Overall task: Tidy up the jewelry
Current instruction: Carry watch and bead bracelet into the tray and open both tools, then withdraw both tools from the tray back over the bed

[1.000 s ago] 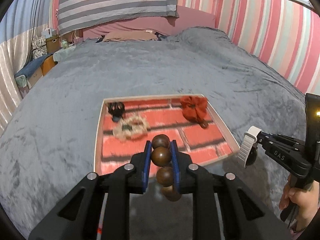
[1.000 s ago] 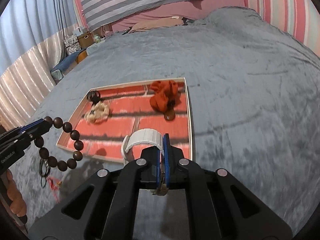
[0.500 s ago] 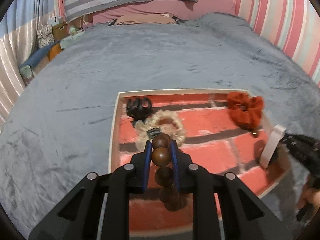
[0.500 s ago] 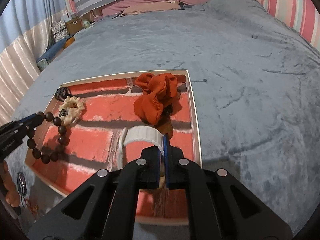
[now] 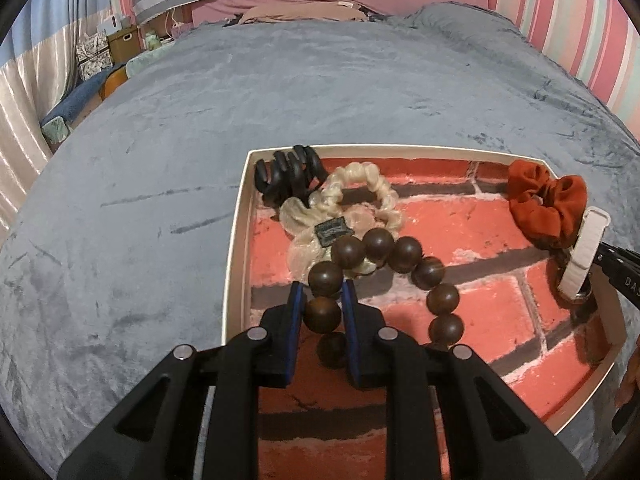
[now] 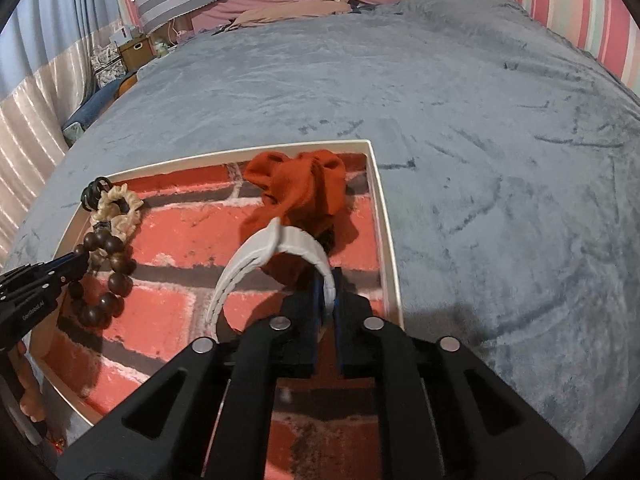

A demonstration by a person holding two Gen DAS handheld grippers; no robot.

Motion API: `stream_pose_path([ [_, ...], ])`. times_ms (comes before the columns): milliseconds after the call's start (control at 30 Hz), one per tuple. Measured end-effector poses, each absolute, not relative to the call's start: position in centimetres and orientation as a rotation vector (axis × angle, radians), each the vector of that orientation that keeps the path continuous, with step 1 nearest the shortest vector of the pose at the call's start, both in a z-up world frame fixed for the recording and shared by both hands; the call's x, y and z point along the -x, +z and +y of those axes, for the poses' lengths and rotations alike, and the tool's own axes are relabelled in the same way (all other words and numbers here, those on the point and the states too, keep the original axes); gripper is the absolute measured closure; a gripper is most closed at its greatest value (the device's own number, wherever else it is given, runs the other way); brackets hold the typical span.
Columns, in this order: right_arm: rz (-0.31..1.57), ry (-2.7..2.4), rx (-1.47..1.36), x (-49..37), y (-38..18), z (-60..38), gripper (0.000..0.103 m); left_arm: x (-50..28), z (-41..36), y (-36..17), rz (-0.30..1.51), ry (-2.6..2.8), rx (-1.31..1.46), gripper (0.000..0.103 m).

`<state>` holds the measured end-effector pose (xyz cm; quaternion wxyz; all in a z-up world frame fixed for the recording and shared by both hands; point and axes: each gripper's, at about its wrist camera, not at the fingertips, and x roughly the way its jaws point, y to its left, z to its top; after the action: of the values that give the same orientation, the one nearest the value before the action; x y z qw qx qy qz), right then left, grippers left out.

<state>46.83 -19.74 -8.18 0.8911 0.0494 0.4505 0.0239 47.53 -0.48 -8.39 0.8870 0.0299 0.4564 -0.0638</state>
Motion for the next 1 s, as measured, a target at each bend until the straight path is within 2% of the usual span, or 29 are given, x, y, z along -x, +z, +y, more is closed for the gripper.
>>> stream_pose_path([
  [100, 0.933, 0.061, -0.126, -46.5, -8.3, -20.3, 0.082, -47.0, -0.2, -8.1, 0.937, -0.137, -0.054, 0.082],
  [167, 0.925, 0.079, -0.141, -46.1, -8.1, -20.5, 0.07, -46.6, 0.2, -7.6, 0.923, -0.145, -0.041, 0.078],
  [200, 0.928, 0.086, -0.143, -45.9, -8.0, -20.5, 0.069, -46.4, 0.2, -7.3, 0.92, -0.145, -0.035, 0.07],
  [233, 0.93, 0.088, -0.132, -45.7, -7.9, -20.4, 0.063, -46.1, 0.5, -7.0, 0.911, -0.144, -0.027, 0.06],
  [267, 0.927, 0.078, -0.113, -45.4, -7.7, -20.1, 0.048, -45.8, 0.6, -6.7, 0.904, -0.145, -0.023, 0.057],
  [367, 0.914, 0.095, -0.071, -44.3, -7.1, -19.6, 0.038, -44.4, 1.1, -5.7, 0.895, -0.161, -0.006, 0.053],
  [433, 0.912, 0.103, -0.046, -43.2, -6.8, -19.2, 0.033, -43.2, 1.3, -5.0, 0.887, -0.158, -0.003, 0.047],
  [467, 0.909, 0.093, -0.035, -42.8, -6.5, -19.1, 0.025, -42.6, 1.5, -4.6, 0.884, -0.156, 0.001, 0.045],
  [567, 0.877, 0.08, -0.043, -41.2, -5.4, -19.7, 0.014, -40.4, 2.2, -3.4, 0.87, -0.158, 0.017, 0.039],
  [633, 0.863, 0.079, -0.059, -40.4, -4.6, -20.1, 0.011, -38.5, 2.8, -2.5, 0.85, -0.151, 0.018, 0.032],
  [900, 0.834, 0.097, -0.062, -35.4, -1.4, -20.3, 0.007, -31.2, 5.4, 0.5, 0.802, -0.131, 0.025, 0.029],
  [1000, 0.817, 0.1, -0.055, -33.2, -0.1, -20.1, 0.007, -29.1, 5.8, 1.5, 0.787, -0.126, 0.025, 0.024],
])
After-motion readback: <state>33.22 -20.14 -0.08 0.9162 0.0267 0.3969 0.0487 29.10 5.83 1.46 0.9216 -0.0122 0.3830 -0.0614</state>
